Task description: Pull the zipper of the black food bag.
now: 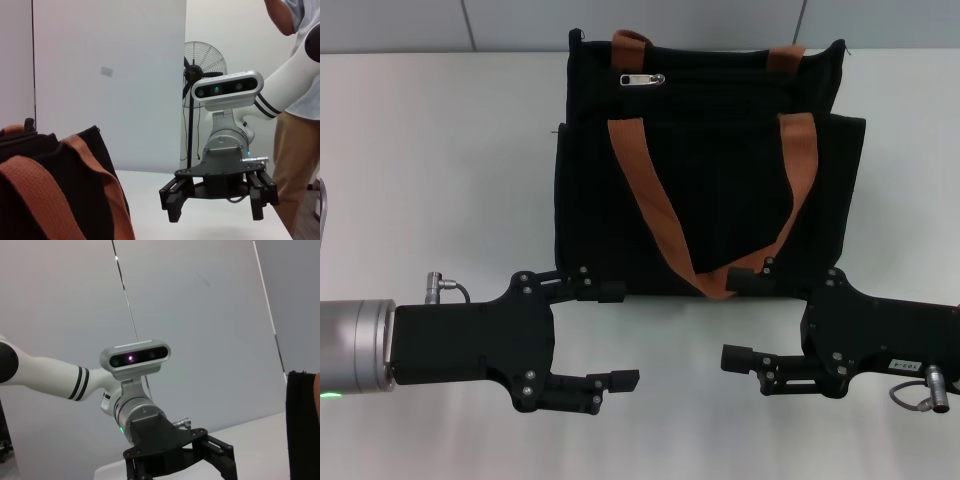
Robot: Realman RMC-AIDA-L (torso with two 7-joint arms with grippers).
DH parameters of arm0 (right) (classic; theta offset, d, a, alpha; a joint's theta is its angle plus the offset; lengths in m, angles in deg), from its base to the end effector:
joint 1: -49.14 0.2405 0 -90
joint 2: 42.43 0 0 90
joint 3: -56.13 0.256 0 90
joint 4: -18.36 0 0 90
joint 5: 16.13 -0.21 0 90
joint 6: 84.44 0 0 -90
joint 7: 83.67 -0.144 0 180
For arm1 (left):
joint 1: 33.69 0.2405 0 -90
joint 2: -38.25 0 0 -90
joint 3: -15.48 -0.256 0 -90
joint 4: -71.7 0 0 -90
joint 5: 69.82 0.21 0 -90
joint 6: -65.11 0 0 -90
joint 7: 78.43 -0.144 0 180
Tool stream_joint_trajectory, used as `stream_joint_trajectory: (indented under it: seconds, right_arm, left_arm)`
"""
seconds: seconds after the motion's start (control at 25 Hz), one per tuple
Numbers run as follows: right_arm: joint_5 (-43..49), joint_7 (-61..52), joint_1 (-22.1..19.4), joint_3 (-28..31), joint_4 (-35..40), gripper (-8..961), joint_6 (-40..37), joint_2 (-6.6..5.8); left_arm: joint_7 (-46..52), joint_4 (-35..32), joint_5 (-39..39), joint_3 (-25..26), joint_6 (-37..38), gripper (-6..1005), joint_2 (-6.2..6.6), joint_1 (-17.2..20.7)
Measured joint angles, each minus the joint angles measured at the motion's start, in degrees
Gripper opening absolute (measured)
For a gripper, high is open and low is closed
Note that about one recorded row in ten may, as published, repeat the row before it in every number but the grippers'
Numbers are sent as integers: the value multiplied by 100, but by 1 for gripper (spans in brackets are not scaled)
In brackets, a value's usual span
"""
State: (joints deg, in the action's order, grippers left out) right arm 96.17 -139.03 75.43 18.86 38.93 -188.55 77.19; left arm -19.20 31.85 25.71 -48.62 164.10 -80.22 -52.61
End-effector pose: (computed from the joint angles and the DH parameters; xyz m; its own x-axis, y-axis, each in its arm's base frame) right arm 0.2624 0.2523 -0.0360 0.6914 -0.2056 -0.6926 -0.2692 -0.9629 0.0171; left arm -0.2520 0.2560 -0.0242 0.8163 0.0438 0.5760 0.0897 -0.9946 -0.0514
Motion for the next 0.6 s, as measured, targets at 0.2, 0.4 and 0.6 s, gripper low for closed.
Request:
stream_joint_trajectory:
  seconds: [0.2,0.4,0.6]
  right_arm:
    - [0,4,7,0,-53,840,0,0]
    - [-65,64,12,0,-95,839,-3,0]
    - [-227,113,21,-39,-147,839,-16,-1]
  left_arm:
    - [1,12,0,3,-8,839,0,2]
    - [1,27,0,3,-11,839,0,4]
    - [-421,154,-209,263,-22,838,-38,58]
